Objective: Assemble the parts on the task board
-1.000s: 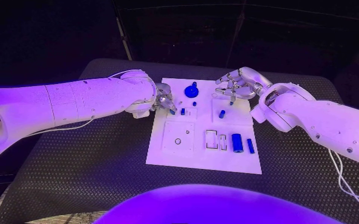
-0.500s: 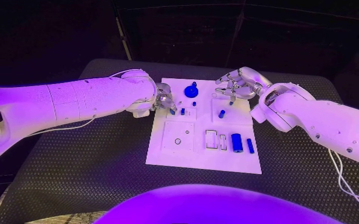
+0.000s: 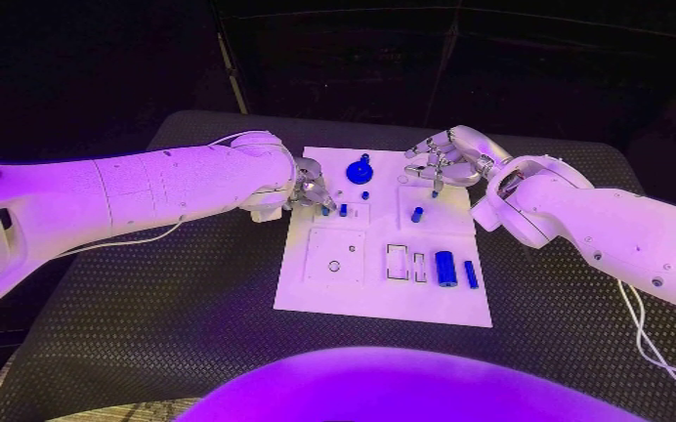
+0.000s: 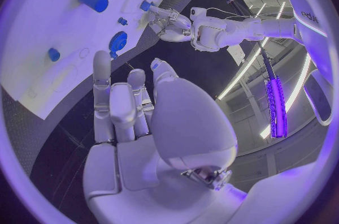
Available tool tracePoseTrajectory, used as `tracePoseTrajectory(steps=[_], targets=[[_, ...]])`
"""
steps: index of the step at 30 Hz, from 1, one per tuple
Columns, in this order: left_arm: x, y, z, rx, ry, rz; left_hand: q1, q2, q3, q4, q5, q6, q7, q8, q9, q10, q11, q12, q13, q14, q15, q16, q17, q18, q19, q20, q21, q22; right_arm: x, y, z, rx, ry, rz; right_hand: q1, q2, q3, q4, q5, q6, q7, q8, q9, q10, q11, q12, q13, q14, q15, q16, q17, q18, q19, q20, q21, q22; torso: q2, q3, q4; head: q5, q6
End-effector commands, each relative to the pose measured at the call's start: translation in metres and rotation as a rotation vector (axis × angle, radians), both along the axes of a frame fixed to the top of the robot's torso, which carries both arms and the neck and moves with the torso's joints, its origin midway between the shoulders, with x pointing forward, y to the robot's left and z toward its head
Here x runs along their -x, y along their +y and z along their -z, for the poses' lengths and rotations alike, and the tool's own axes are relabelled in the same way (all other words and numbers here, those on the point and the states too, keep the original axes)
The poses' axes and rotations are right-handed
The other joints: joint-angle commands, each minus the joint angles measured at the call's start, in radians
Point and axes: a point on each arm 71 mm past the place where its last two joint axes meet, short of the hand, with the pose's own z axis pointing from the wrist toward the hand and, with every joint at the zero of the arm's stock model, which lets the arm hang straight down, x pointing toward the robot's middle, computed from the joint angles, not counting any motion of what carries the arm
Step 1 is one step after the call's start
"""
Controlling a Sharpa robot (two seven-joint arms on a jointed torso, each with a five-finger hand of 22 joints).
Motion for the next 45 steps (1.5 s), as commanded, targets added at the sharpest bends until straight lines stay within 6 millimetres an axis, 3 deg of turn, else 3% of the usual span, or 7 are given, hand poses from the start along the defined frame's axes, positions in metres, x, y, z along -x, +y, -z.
tracePoseTrajectory(steps=[1,12,22,31,36,41,45], targets=[[0.003,-0.001,0.004,-0.011,0.035,0.012,-0.011,-0.002,-0.008,0.002,-0.003,0.007,0.001,0.006,-0.002,0.004,-0.003,0.004,0.001,0.098,-0.006,0.000,0.238,-0.007,-0.001,-0.006,0.001,0.002,0.000,0.001,-0.001,-0.003,-0.005,-0.011,0.008,-0.003,0.003,0.000,0.007,-0.007,0.002,0.004,-0.001,-0.006,-0.003,0.002,-0.001,-0.006,0.001,-0.001,0.001,0.006,-0.004,-0.001,-0.006,-0.002,0.000,0.0000,-0.0001,0.001,0.000],[0.000,0.003,0.005,-0.015,0.032,0.000,-0.035,-0.014,-0.045,0.020,-0.003,0.011,0.000,0.011,-0.002,0.005,-0.005,0.004,0.000,0.098,-0.008,0.000,0.237,-0.008,0.001,-0.009,0.000,0.003,0.000,0.000,-0.002,-0.003,-0.006,-0.008,0.008,-0.004,0.003,0.001,0.007,-0.008,0.002,0.004,-0.001,-0.008,-0.003,0.001,-0.003,-0.007,0.002,-0.003,-0.001,0.006,-0.004,-0.001,-0.006,-0.002,0.000,0.0002,0.0001,-0.001,0.000],[0.000,0.007,0.003,0.009,0.014,-0.031,-0.101,-0.051,-0.207,0.087,-0.002,0.014,-0.001,0.022,-0.003,-0.002,-0.005,-0.001,-0.011,0.097,-0.008,-0.003,0.232,-0.005,-0.005,-0.010,-0.014,-0.007,0.000,0.000,-0.002,-0.004,-0.009,-0.007,0.003,-0.006,0.001,0.005,0.007,-0.011,0.003,0.003,-0.001,-0.012,-0.001,-0.002,-0.008,-0.009,0.002,-0.007,-0.006,0.005,-0.004,-0.001,-0.007,-0.002,0.000,-0.0009,-0.0003,-0.004,0.000],[0.000,0.010,-0.002,0.051,-0.035,-0.076,-0.069,-0.032,-0.350,0.138,0.000,-0.004,0.000,0.032,-0.004,-0.025,-0.004,-0.021,-0.050,0.094,-0.009,-0.008,0.221,-0.002,-0.015,-0.011,-0.033,-0.022,0.000,0.000,-0.001,-0.003,-0.009,-0.005,0.001,-0.007,0.001,0.006,0.006,-0.011,0.003,0.003,-0.001,-0.011,-0.001,-0.002,-0.008,-0.009,0.002,-0.008,-0.006,0.005,-0.004,-0.001,-0.007,-0.002,0.000,0.0000,0.0000,-0.007,0.000],[0.000,0.010,-0.007,0.121,-0.074,-0.112,-0.023,-0.023,-0.414,0.163,0.003,-0.050,0.015,0.017,-0.015,-0.100,0.009,-0.097,-0.172,0.084,0.001,-0.027,0.180,0.009,-0.045,-0.004,-0.080,-0.071,-0.001,0.000,-0.001,-0.002,-0.008,-0.004,0.001,-0.007,0.001,0.006,0.006,-0.011,0.003,0.003,-0.001,-0.011,-0.001,-0.002,-0.008,-0.009,0.002,-0.008,-0.006,0.005,-0.004,-0.001,-0.007,-0.002,-0.001,0.0005,-0.0005,-0.009,0.000],[-0.001,0.012,-0.012,0.217,-0.130,-0.151,0.049,-0.028,-0.473,0.170,0.008,-0.137,0.055,-0.044,-0.057,-0.189,0.044,-0.172,-0.283,0.081,0.028,-0.034,0.165,0.011,-0.054,0.019,-0.102,-0.091,-0.001,-0.001,0.000,0.000,-0.005,-0.004,0.001,-0.007,0.001,0.006,0.006,-0.011,0.003,0.003,-0.001,-0.011,-0.001,-0.002,-0.008,-0.009,0.002,-0.008,-0.006,0.005,-0.004,-0.001,-0.007,-0.002,-0.001,0.0006,0.0003,-0.011,0.010],[-0.002,0.010,-0.018,0.341,-0.177,-0.156,0.125,-0.002,-0.480,0.159,0.014,-0.166,0.078,-0.068,-0.086,-0.257,0.064,-0.212,-0.311,0.019,0.047,-0.139,-0.026,0.052,-0.176,0.036,-0.279,-0.275,-0.001,-0.001,0.000,0.001,-0.004,-0.003,0.001,-0.007,0.001,0.006,0.006,-0.011,0.003,0.003,-0.001,-0.011,-0.001,-0.002,-0.008,-0.009,0.002,-0.008,-0.006,0.005,-0.004,-0.001,-0.007,-0.002,-0.001,0.0007,0.0001,-0.014,0.011]])
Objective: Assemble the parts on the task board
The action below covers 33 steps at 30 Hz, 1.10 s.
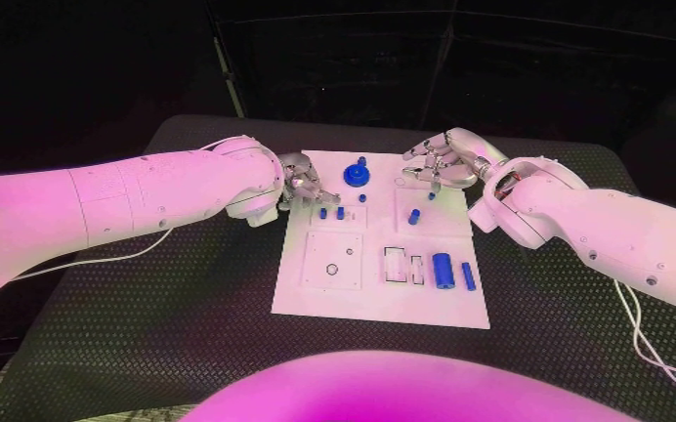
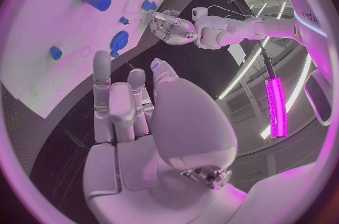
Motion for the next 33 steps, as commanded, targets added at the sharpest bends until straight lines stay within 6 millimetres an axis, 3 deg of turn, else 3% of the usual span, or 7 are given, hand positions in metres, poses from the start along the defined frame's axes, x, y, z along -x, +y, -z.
tracePoseTrajectory(steps=[1,5,8,14,19,25,33], targets=[[-0.004,-0.006,-0.012,0.221,-0.113,-0.030,0.061,0.024,0.005,-0.011,0.006,-0.029,0.009,-0.018,-0.019,-0.061,0.014,-0.038,-0.025,-0.013,0.015,-0.115,-0.117,0.043,-0.117,0.012,-0.170,-0.170,0.000,0.001,-0.001,-0.002,-0.004,-0.009,0.001,-0.007,0.001,0.007,0.002,-0.008,-0.001,0.003,-0.001,-0.008,0.002,-0.002,-0.001,-0.005,-0.001,-0.004,-0.002,0.005,-0.004,-0.001,-0.003,-0.002,0.000,0.0007,-0.0001,-0.004,0.004],[-0.006,-0.012,-0.022,0.367,-0.213,-0.010,0.173,0.058,0.040,-0.047,0.003,-0.063,0.029,-0.061,-0.069,-0.156,0.038,-0.119,-0.090,-0.140,0.035,-0.361,-0.423,0.046,-0.168,0.037,-0.290,-0.255,0.000,0.001,0.000,-0.002,-0.003,-0.009,0.000,-0.006,0.001,0.008,0.003,-0.009,-0.001,0.003,-0.001,-0.008,0.003,-0.002,-0.002,-0.006,-0.001,-0.005,-0.002,0.005,-0.005,-0.001,-0.004,-0.002,0.000,0.0000,0.0011,-0.007,0.007],[-0.008,-0.019,-0.030,0.454,-0.308,0.028,0.278,0.050,0.093,-0.107,0.002,-0.050,0.050,-0.093,-0.109,-0.201,0.054,-0.218,-0.171,-0.216,0.045,-0.541,-0.613,0.045,-0.181,0.049,-0.357,-0.303,0.000,0.001,0.000,-0.003,-0.003,-0.009,0.000,-0.006,0.001,0.009,0.003,-0.009,-0.001,0.003,-0.001,-0.008,0.003,-0.002,-0.002,-0.006,-0.001,-0.005,-0.002,0.005,-0.005,0.000,-0.004,-0.002,0.001,-0.0001,0.0003,-0.009,0.011],[-0.013,-0.037,-0.033,0.452,-0.386,0.187,0.340,0.006,0.169,-0.166,0.003,-0.006,0.067,-0.213,-0.207,-0.212,0.076,-0.419,-0.342,-0.230,0.070,-0.685,-0.715,0.053,-0.172,0.059,-0.422,-0.356,0.000,0.003,0.000,-0.004,-0.003,-0.010,0.000,-0.005,0.002,0.009,0.003,-0.009,-0.001,0.003,-0.001,-0.010,0.003,-0.004,-0.004,-0.006,-0.001,-0.006,-0.003,0.005,-0.005,0.000,-0.004,-0.002,0.002,-0.0006,-0.0032,-0.013,0.018],[-0.018,-0.052,-0.029,0.329,-0.414,0.346,0.348,-0.018,0.191,-0.195,0.003,0.084,0.060,-0.293,-0.264,-0.169,0.077,-0.506,-0.430,-0.132,0.058,-0.638,-0.674,0.051,-0.100,0.053,-0.400,-0.357,0.000,0.005,0.000,-0.007,-0.005,-0.014,0.000,-0.005,0.002,0.009,0.004,-0.009,-0.001,0.003,-0.001,-0.009,0.003,-0.003,-0.004,-0.007,-0.001,-0.007,-0.004,0.005,-0.005,0.000,-0.004,-0.002,0.002,0.0002,-0.0013,-0.017,0.019],[-0.027,-0.059,-0.021,0.160,-0.414,0.453,0.333,-0.036,0.207,-0.210,0.002,0.135,0.051,-0.368,-0.280,-0.139,0.071,-0.554,-0.484,0.011,0.053,-0.279,-0.291,0.042,-0.003,0.046,-0.286,-0.273,0.000,0.005,0.000,-0.009,-0.008,-0.012,0.002,-0.003,0.004,0.009,0.006,-0.009,-0.001,0.003,-0.001,-0.011,0.002,-0.004,-0.005,-0.007,-0.001,-0.008,-0.005,0.005,-0.005,0.000,-0.004,-0.002,0.003,-0.0004,-0.0007,-0.020,0.019],[-0.036,-0.065,-0.011,0.022,-0.357,0.484,0.312,-0.048,0.197,-0.208,0.001,0.158,0.045,-0.410,-0.279,-0.127,0.067,-0.568,-0.495,0.019,0.048,-0.235,-0.273,0.017,0.067,0.043,-0.134,-0.120,0.001,0.005,-0.001,-0.010,-0.010,-0.011,0.002,-0.003,0.004,0.009,0.006,-0.009,-0.001,0.003,-0.001,-0.011,0.002,-0.004,-0.005,-0.007,-0.001,-0.008,-0.005,0.005,-0.005,0.000,-0.004,-0.002,0.006,-0.0011,-0.0026,-0.021,0.019]])
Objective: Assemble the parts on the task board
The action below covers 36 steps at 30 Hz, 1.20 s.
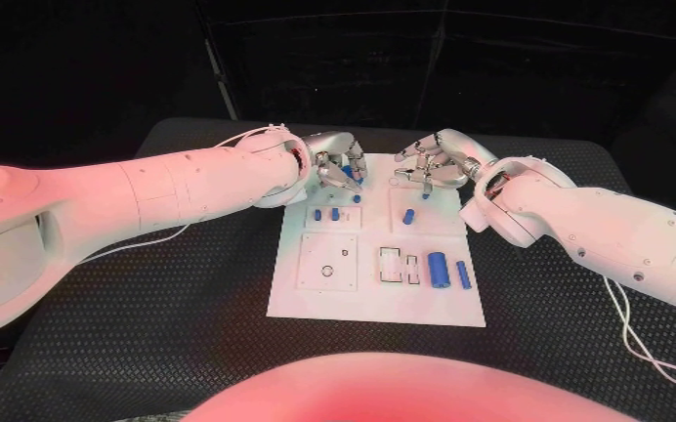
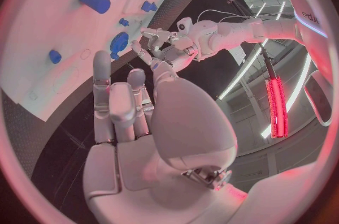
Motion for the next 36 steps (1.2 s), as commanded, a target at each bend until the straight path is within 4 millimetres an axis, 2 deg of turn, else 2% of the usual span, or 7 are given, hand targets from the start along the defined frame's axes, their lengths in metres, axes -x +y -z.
tracePoseTrajectory(steps=[1,13,36], targets=[[-0.001,-0.002,0.007,-0.140,0.012,0.038,-0.005,-0.004,-0.008,-0.001,-0.002,0.011,-0.001,-0.008,0.001,0.008,-0.002,-0.006,-0.001,0.022,-0.005,0.005,-0.005,-0.020,0.009,0.000,0.015,0.016,0.000,0.001,-0.002,-0.007,-0.013,-0.005,0.002,-0.003,0.001,0.006,0.006,-0.009,-0.001,0.003,-0.001,-0.007,-0.001,-0.004,-0.002,-0.007,-0.001,-0.004,-0.001,0.005,-0.005,0.000,-0.004,-0.001,0.002,-0.0004,-0.0009,0.001,-0.001],[-0.006,-0.012,0.013,-0.222,0.007,0.067,-0.002,-0.002,-0.008,-0.004,-0.001,0.024,-0.006,-0.017,0.001,0.010,-0.005,-0.010,-0.001,0.023,-0.007,0.009,-0.010,-0.025,0.020,-0.002,0.042,0.043,0.001,0.001,-0.003,-0.010,-0.017,-0.005,0.004,-0.002,0.003,0.006,0.007,-0.010,-0.001,0.003,-0.001,-0.008,-0.001,-0.005,-0.003,-0.008,-0.001,-0.005,-0.003,0.005,-0.005,0.000,-0.005,-0.001,0.000,-0.0006,0.0002,0.002,-0.004],[-0.008,-0.023,0.021,-0.275,0.028,0.082,0.012,0.019,0.017,-0.012,0.000,0.074,-0.015,-0.036,0.004,0.063,-0.016,-0.001,0.003,0.021,-0.015,0.022,-0.019,-0.030,0.023,-0.008,0.081,0.086,0.001,0.003,-0.003,-0.011,-0.016,-0.009,0.005,-0.002,0.004,0.006,0.008,-0.010,-0.001,0.004,-0.001,-0.008,-0.001,-0.003,-0.002,-0.007,-0.001,-0.004,-0.001,0.006,-0.005,0.000,-0.005,-0.001,0.000,-0.0005,0.0008,0.002,-0.012]])
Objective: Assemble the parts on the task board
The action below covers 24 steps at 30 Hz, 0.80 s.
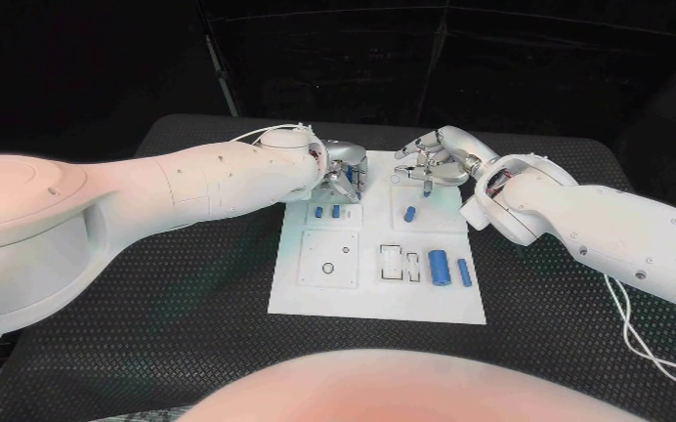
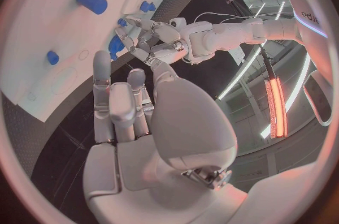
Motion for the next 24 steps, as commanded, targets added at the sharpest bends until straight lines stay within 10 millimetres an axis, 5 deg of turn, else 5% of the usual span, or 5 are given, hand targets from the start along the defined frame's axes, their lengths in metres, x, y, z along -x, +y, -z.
tracePoseTrajectory(steps=[1,24], targets=[[-0.0003,-0.0001,0.0020,-0.033,0.000,0.005,0.003,0.010,0.007,-0.001,0.000,0.010,0.000,-0.007,0.001,0.010,0.001,0.003,0.001,0.014,-0.008,0.003,-0.001,-0.020,0.004,-0.005,0.004,0.003,0.0000,0.0015,-0.0022,-0.007,-0.013,-0.005,0.005,-0.002,0.001,0.003,0.005,-0.010,-0.001,0.004,-0.001,-0.008,-0.001,-0.003,0.001,-0.007,-0.001,-0.004,0.001,0.005,-0.005,0.000,-0.005,-0.001,0.000,0.0001,-0.0003,-0.001,-0.001],[0.0001,-0.0031,0.0089,-0.032,0.005,0.014,0.006,0.038,0.057,-0.001,0.000,0.069,-0.013,-0.023,0.004,0.059,-0.012,-0.007,-0.001,0.012,-0.019,0.014,-0.011,-0.023,0.001,-0.014,0.026,0.031,-0.0003,0.0035,-0.0017,-0.007,-0.009,-0.010,0.005,-0.002,0.002,0.004,0.005,-0.009,-0.001,0.004,-0.001,-0.006,-0.001,-0.001,0.003,-0.007,-0.001,-0.003,0.003,0.005,-0.005,0.000,-0.005,-0.001,-0.001,0.0005,0.0001,0.000,-0.004]])
